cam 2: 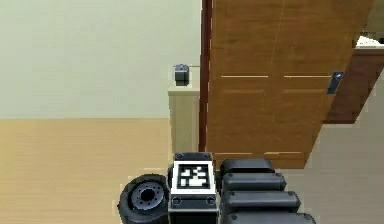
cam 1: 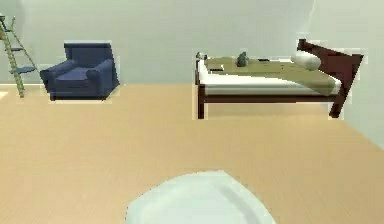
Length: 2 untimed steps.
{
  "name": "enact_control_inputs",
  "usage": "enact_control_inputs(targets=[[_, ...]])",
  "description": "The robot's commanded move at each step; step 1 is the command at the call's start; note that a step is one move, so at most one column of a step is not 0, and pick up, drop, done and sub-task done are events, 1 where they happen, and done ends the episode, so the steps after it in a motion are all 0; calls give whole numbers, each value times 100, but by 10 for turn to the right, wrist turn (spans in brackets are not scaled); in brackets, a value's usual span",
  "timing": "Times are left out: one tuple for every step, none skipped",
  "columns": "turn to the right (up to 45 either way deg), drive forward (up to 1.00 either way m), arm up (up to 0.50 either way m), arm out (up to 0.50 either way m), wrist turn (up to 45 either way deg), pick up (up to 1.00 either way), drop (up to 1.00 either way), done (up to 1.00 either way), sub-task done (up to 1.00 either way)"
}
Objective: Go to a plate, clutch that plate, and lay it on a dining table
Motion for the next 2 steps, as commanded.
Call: enact_control_inputs(targets=[[-390, 0, 0, 0, 0, 0, 0, 0, 0], [0, 35, 0, 0, 0, 0, 0, 0, 0]])
